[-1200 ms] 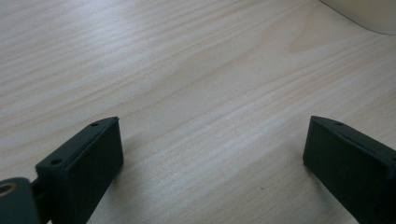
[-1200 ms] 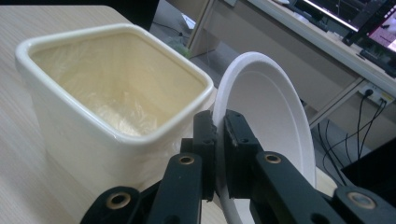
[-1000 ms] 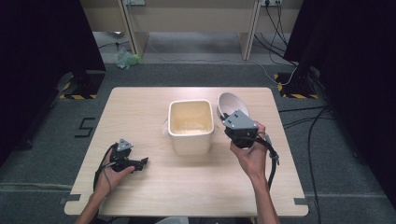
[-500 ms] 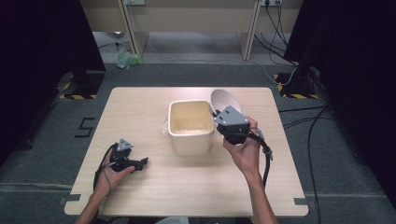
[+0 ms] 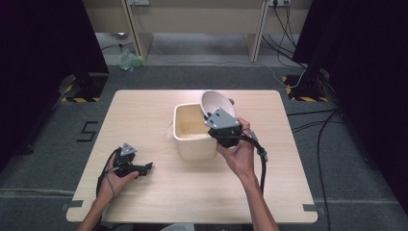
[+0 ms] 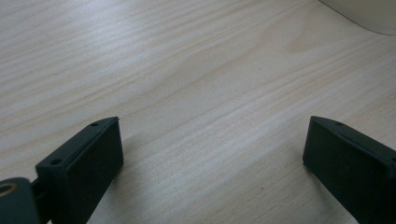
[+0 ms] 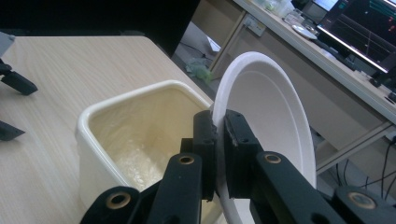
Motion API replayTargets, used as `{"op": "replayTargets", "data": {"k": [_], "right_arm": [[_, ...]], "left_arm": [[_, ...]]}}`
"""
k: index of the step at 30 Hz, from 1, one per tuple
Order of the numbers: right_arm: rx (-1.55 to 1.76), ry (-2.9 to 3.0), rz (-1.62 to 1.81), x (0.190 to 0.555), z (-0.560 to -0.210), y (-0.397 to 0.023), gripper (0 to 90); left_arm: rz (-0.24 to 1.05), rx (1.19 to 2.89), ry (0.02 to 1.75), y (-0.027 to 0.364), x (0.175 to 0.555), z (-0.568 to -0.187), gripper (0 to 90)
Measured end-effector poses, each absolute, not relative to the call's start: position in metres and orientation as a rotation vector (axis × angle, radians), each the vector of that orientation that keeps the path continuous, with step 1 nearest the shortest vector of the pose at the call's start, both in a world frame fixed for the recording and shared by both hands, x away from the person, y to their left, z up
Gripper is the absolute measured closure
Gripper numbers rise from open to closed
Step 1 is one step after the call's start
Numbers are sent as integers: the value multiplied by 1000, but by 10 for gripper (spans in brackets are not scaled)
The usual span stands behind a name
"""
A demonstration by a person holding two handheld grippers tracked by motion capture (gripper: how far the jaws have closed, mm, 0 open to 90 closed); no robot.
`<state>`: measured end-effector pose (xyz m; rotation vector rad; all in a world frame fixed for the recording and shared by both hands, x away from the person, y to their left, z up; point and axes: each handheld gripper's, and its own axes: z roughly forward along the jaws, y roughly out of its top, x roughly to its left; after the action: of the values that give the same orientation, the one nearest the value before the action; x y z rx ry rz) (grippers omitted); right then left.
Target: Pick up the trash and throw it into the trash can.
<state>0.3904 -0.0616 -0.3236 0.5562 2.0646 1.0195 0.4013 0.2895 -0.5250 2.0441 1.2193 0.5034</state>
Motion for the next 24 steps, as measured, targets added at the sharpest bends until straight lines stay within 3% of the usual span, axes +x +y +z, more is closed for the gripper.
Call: {"op": "replayTargets", "data": {"k": [24], "right_arm": [[503, 2164, 1041, 402, -341, -24, 848]], "left_arm": [[506, 2041, 1219, 289, 401, -525, 41]]}}
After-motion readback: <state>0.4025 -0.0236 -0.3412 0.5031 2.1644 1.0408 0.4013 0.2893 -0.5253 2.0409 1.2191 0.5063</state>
